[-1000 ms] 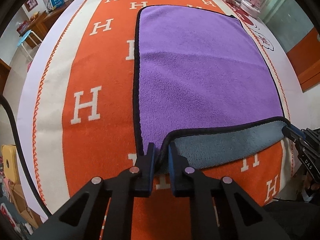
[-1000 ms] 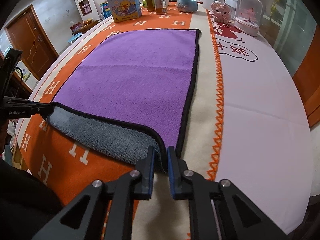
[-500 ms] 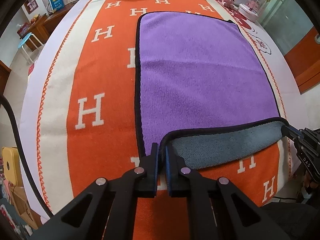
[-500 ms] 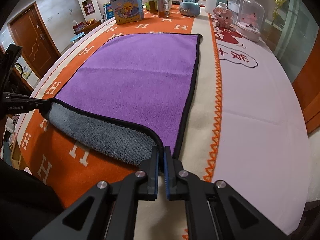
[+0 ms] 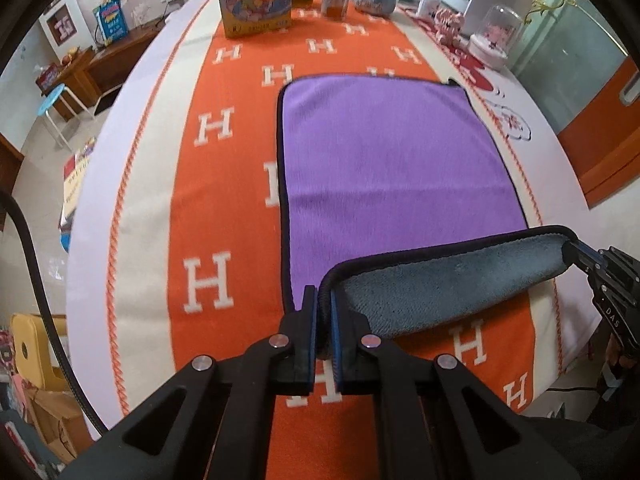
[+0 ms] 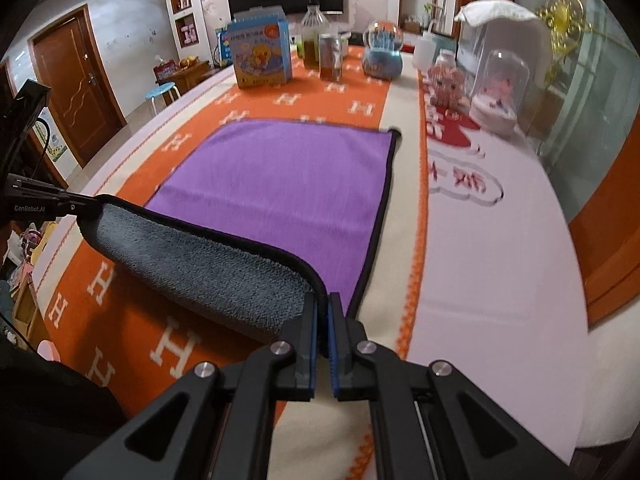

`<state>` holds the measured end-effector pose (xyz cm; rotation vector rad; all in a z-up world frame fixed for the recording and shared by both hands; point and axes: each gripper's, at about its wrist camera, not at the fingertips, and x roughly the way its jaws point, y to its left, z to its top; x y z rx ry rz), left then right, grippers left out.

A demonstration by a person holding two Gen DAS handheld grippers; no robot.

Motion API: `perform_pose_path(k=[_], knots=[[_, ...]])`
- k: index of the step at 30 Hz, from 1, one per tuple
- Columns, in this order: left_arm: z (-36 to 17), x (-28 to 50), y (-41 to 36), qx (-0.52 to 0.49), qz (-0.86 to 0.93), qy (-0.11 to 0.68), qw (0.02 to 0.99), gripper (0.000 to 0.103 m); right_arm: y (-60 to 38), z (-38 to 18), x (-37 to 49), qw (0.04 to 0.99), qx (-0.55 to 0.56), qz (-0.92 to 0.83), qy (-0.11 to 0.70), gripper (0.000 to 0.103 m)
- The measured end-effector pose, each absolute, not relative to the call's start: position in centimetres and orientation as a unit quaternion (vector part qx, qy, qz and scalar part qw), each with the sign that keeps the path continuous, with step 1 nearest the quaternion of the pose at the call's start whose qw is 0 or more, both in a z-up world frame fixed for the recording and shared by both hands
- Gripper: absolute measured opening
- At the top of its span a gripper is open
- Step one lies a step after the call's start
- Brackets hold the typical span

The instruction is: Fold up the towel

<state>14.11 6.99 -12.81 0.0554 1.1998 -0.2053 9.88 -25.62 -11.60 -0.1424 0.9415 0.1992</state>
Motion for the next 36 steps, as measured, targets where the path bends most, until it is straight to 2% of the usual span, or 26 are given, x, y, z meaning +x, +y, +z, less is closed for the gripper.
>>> perform_pose_path(k=[11, 21, 28, 36], knots=[[-6.5, 18.4, 6.6, 0.050, -0.110, 0.501, 0.857, 0.004, -25.7, -6.8, 14.3, 0.913, -0.093, 0.089, 0.388, 0.004], [-3.3, 23.8, 6.0, 0.075, -0.113, 0.442, 0.887, 0.004, -25.9, -4.3, 19.6, 0.933, -0.108, 0.074, 0.336, 0.004], [-4.2, 27.8, 5.8, 0.065, -0.105, 0.426, 0.896, 0.004, -25.8, -5.5, 23.1, 0.940, -0.116, 0.052, 0.316, 0.004], [-9.0, 31.6, 5.8, 0.043, -0.094, 0.432, 0.896, 0.004, -25.1, -9.1, 26.1, 0.936, -0.142, 0.028, 0.320, 0.004]])
